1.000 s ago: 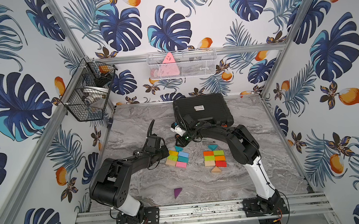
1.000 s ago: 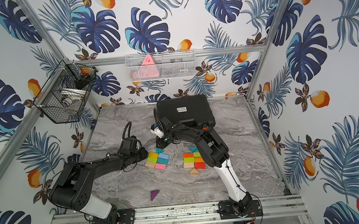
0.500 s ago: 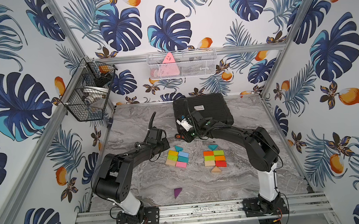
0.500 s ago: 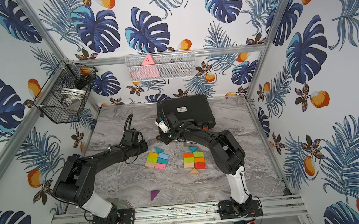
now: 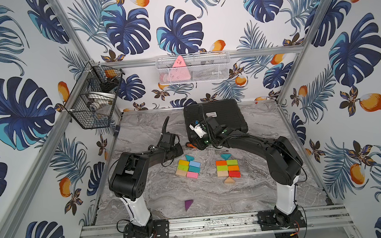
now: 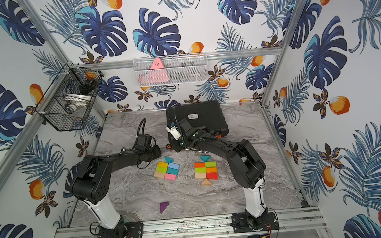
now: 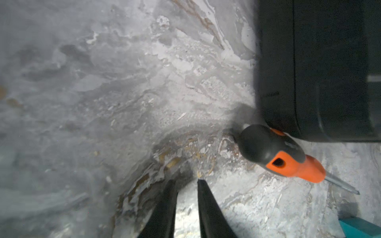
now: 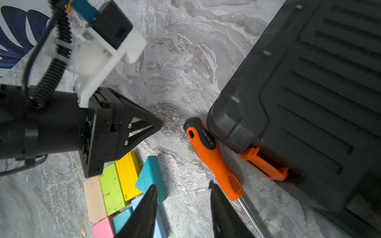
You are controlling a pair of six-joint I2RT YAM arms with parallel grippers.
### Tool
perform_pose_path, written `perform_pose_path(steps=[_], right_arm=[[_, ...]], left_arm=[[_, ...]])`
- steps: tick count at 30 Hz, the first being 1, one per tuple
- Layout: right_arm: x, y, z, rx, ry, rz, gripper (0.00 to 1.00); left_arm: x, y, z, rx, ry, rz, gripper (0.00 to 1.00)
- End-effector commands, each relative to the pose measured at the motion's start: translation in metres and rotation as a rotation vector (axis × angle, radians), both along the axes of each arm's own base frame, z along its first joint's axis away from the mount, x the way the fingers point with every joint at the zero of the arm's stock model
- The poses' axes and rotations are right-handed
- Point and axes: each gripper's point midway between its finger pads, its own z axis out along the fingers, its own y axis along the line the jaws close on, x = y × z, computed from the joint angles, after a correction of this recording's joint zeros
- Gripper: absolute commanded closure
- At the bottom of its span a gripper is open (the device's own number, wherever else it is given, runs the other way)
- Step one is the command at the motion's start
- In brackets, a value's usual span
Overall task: Assemble a piece of candy with building blocks
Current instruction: Assemble the building block at the center of the board.
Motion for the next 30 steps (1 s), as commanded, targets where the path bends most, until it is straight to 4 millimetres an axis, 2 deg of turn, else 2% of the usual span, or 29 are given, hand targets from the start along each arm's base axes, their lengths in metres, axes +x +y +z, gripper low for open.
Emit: perform_pose_path(steps=[1,14,30], right_arm=[[0.001,0.004,0.005,0.024,-0.008,0.000,0.56],[0.001,0.005,-0.003,0.013,0.012,0.005,0.55],[0.001,0.004,-0.009,0.001,0.023,0.008,0.54]], left_arm=[[-0.006,-0.002,-0.009,0.012,0.033,-0.030,0.75],[-0.022,-0.011,-0.015,0.014,0.052,-0.077,0.75],[-0.034,-0.019,-0.012,0.024,0.051,-0.112,0.76]])
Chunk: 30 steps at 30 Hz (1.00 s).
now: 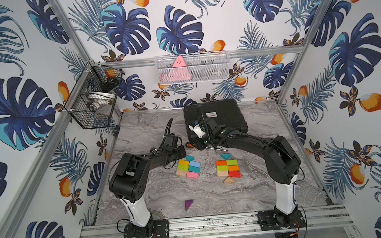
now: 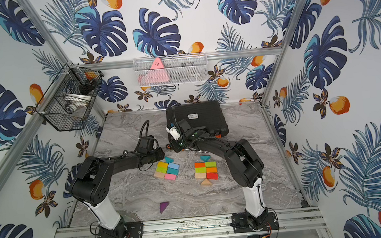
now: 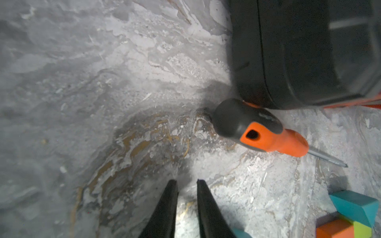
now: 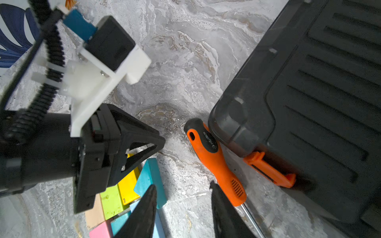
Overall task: Assemble a piece of candy with building blocks
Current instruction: Assemble the building block at the center of the board.
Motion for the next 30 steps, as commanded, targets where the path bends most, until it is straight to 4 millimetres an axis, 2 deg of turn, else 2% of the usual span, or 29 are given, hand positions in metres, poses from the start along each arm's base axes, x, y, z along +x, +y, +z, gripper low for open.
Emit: perform_pose_path(steps=[1,20,25,27,30], right_arm=[[-0.001,0.002,-0.002,0.003,0.013,0.005,0.54],[-0.001,0.003,-0.008,-0.004,0.029,0.009,0.54],[-0.001,0.003,-0.008,-0.005,0.029,0.008,0.54],[0.000,0.003,-0.006,-0.001,0.025,0.003,0.54],[-0.002,0.002,0.005,0.016,0.013,0.000,0.54]], left_arm=[[-0.018,0.004,-0.011,0.035,0.068,-0.018,0.76],[-0.024,0.000,-0.009,0.038,0.066,-0.030,0.76],[-0.023,0.006,0.004,0.057,0.042,-0.006,0.76],[-0.022,0.010,0.015,0.064,0.017,0.018,0.75],[-0.019,0.016,0.043,0.066,-0.038,0.057,0.73]])
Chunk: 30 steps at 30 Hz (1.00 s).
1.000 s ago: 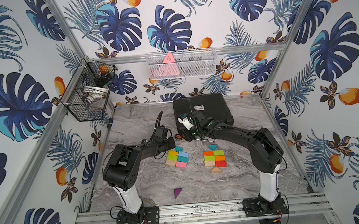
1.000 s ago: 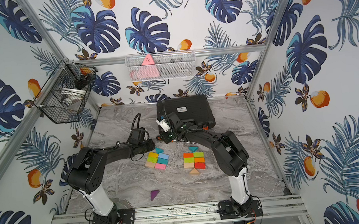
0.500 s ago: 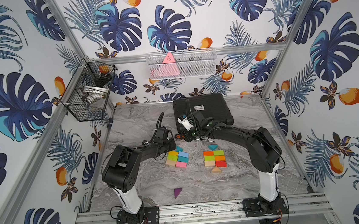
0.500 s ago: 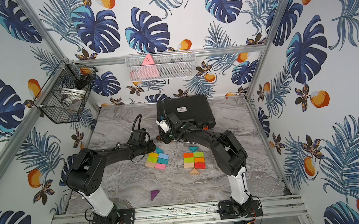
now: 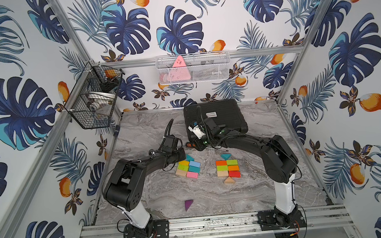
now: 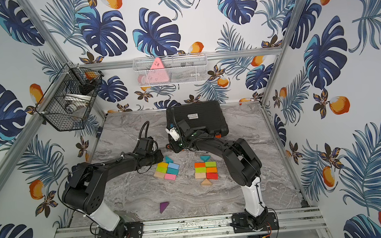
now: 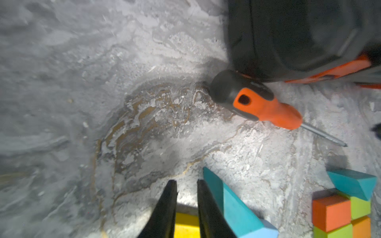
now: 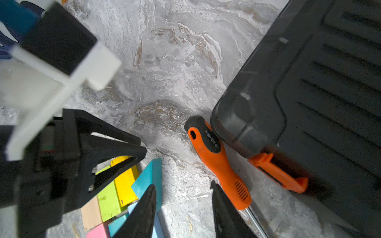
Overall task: Assemble a piece of candy with building blocks
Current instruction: Assemble the building block at the center of the board, then pick up the building block from the center of the board.
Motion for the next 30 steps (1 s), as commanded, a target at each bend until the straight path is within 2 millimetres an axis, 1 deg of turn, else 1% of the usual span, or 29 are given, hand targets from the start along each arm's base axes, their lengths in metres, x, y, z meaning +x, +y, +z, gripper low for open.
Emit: perform_pose_path(steps=[1,2,4,5,6,8,11,12,13,15,18,19,21,23,25,27,29,30], right_arm=[[-0.004,-0.001,0.018,0.025,-0.013,-0.002,0.54],[-0.006,-0.002,0.025,0.033,-0.020,-0.003,0.53],[-0.014,-0.006,0.043,0.053,-0.028,0.003,0.49],[-0.020,-0.008,0.050,0.067,-0.029,0.011,0.47],[-0.031,-0.008,0.056,0.091,-0.030,0.042,0.46],[-0.061,-0.004,0.065,0.145,-0.045,0.149,0.43],[-0.117,0.006,0.068,0.140,-0.138,0.350,0.34],[-0.141,0.008,0.055,0.099,-0.149,0.430,0.31],[-0.163,0.013,0.051,0.068,-0.170,0.508,0.30],[-0.193,0.018,0.045,0.024,-0.188,0.607,0.28],[-0.225,0.015,0.034,-0.011,-0.174,0.683,0.26],[-0.237,0.015,0.029,-0.015,-0.186,0.718,0.25],[-0.267,0.013,0.014,-0.049,-0.224,0.824,0.25],[-0.292,0.015,0.001,-0.072,-0.262,0.897,0.24],[-0.311,0.018,-0.009,-0.071,-0.249,0.959,0.24],[-0.321,0.020,-0.021,-0.085,-0.253,0.995,0.23],[-0.320,0.022,-0.029,-0.115,-0.272,0.993,0.23],[-0.318,0.023,-0.031,-0.122,-0.282,0.986,0.23]], left_arm=[[0.000,0.012,0.027,0.017,-0.045,0.071,0.71],[-0.001,0.014,0.037,0.012,-0.062,0.083,0.68],[-0.006,0.018,0.065,-0.006,-0.100,0.109,0.59],[-0.010,0.020,0.077,-0.014,-0.113,0.119,0.55],[-0.016,0.023,0.090,-0.022,-0.124,0.126,0.50],[-0.028,0.027,0.120,-0.039,-0.166,0.128,0.43],[-0.054,0.045,0.164,-0.008,-0.226,0.145,0.34],[-0.063,0.053,0.177,0.010,-0.250,0.156,0.30],[-0.074,0.062,0.189,0.034,-0.274,0.167,0.28],[-0.096,0.080,0.204,0.083,-0.303,0.189,0.25],[-0.131,0.107,0.216,0.155,-0.339,0.235,0.21],[-0.143,0.113,0.219,0.163,-0.343,0.239,0.21],[-0.163,0.119,0.224,0.151,-0.371,0.234,0.21],[-0.174,0.122,0.222,0.136,-0.413,0.235,0.21],[-0.185,0.131,0.217,0.146,-0.418,0.267,0.20],[-0.189,0.133,0.225,0.133,-0.455,0.269,0.20],[-0.191,0.135,0.231,0.127,-0.494,0.275,0.20],[-0.192,0.137,0.230,0.128,-0.502,0.289,0.21]])
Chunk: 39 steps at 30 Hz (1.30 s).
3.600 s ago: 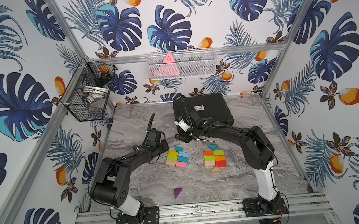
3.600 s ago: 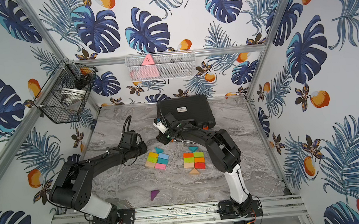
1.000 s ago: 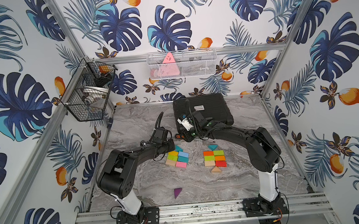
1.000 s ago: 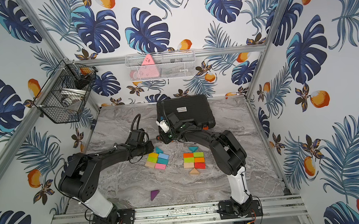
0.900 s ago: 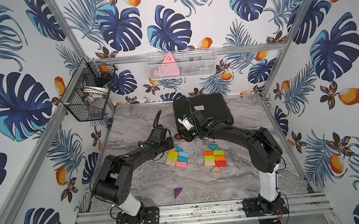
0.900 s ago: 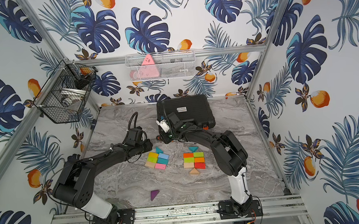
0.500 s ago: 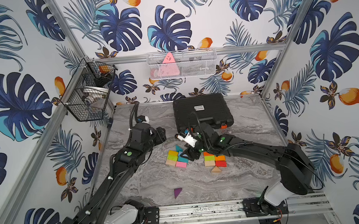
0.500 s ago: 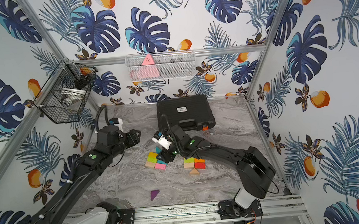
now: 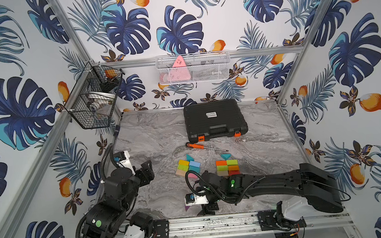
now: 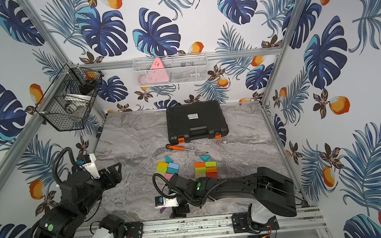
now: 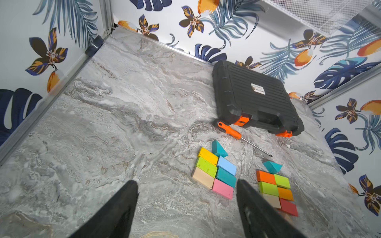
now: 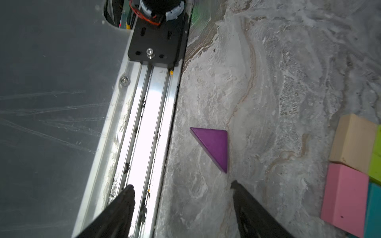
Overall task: Assemble a piece of candy with building blocks
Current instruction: Pick up the building block from the center of the board.
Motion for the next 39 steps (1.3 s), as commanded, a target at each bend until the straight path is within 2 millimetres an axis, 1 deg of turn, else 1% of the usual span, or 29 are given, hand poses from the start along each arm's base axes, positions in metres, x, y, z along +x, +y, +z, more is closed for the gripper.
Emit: perform_pose_path(steps=[1,3,5,10,15,18,24,28,33,39], right_arm=[[0.008,0.013,0.002,0.048,-0.084,0.018,0.23],[0.009,0.015,0.000,0.047,-0.094,0.029,0.22],[0.010,0.019,-0.003,0.030,-0.096,0.036,0.22],[0.021,0.028,-0.015,0.006,-0.136,0.025,0.22],[0.037,0.038,-0.020,-0.027,-0.168,0.021,0.22],[0.042,0.043,-0.023,-0.032,-0.176,0.023,0.23],[0.041,0.044,-0.036,-0.098,-0.176,0.078,0.25],[0.040,0.047,-0.037,-0.094,-0.160,0.077,0.28],[0.042,0.047,-0.043,-0.110,-0.163,0.064,0.37],[0.039,0.052,-0.045,-0.092,-0.135,0.062,0.43]], left_arm=[[-0.004,0.009,-0.002,0.033,-0.014,0.035,0.21],[-0.005,0.006,-0.002,0.028,-0.021,0.014,0.20],[-0.006,0.009,-0.003,0.032,-0.019,0.026,0.20],[-0.009,0.012,0.000,0.022,-0.044,0.041,0.21],[-0.012,0.013,0.001,0.017,-0.060,0.039,0.21],[-0.011,0.012,0.001,0.019,-0.055,0.035,0.21],[-0.011,0.011,0.001,0.018,-0.054,0.031,0.21],[-0.010,0.010,-0.001,0.019,-0.047,0.028,0.21],[-0.008,0.009,-0.003,0.022,-0.036,0.023,0.21],[-0.008,0.008,-0.003,0.020,-0.036,0.019,0.20]])
